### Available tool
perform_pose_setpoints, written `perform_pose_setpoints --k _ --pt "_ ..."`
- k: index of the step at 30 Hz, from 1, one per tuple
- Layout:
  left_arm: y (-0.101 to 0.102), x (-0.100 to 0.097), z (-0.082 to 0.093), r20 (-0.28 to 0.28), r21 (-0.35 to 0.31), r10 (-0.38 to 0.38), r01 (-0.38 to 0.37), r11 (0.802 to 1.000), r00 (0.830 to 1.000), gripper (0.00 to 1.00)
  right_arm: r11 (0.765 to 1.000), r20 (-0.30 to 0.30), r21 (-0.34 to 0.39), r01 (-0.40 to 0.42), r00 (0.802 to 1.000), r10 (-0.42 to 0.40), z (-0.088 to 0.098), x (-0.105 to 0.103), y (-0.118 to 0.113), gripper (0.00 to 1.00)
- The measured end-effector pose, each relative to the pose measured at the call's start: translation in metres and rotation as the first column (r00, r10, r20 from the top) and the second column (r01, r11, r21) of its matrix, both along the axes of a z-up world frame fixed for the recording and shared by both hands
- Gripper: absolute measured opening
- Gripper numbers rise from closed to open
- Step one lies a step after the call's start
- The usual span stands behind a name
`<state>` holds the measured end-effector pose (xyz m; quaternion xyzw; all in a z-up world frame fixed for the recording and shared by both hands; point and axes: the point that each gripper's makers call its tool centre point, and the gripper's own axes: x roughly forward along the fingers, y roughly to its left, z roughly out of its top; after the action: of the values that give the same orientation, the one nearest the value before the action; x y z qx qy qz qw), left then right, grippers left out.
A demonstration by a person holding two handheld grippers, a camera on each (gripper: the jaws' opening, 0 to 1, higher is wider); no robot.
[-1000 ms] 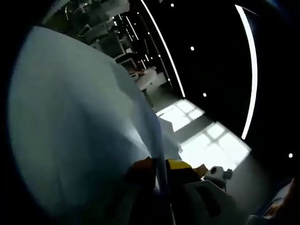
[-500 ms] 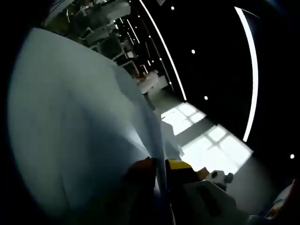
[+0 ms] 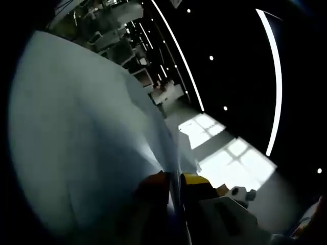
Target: Organize the stack of printing papers by aligning and flattening the scattered papers on the table
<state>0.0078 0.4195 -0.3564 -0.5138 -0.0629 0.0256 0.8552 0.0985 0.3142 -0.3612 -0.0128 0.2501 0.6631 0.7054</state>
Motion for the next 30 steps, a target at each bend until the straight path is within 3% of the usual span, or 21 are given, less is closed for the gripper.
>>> perform_pose_setpoints --k 6,13,17,30 --pt "0.001 -0.001 0.000 -0.002 -0.001 0.017 -0.017 1.000 1.000 0.13 0.998 -0.059 0.013 0.054 0.997 -0.053 -0.002 0.005 -0.001 0.10" --pt "0.002 -0.002 0.001 0.012 -0.014 0.020 -0.020 1.000 1.000 0.13 0.997 -0.073 -0.001 0.082 0.994 -0.082 -0.006 -0.012 0.000 0.10" --pt "0.003 -0.002 0.001 0.018 -0.031 0.009 -0.008 0.999 1.000 0.14 0.994 -0.064 -0.021 0.109 0.992 -0.110 -0.008 -0.018 -0.002 0.10" --pt "-0.001 -0.001 0.003 0.028 -0.024 -0.025 0.026 0.999 0.999 0.23 0.988 -0.027 -0.005 0.151 0.988 -0.151 0.012 -0.029 -0.010 0.10"
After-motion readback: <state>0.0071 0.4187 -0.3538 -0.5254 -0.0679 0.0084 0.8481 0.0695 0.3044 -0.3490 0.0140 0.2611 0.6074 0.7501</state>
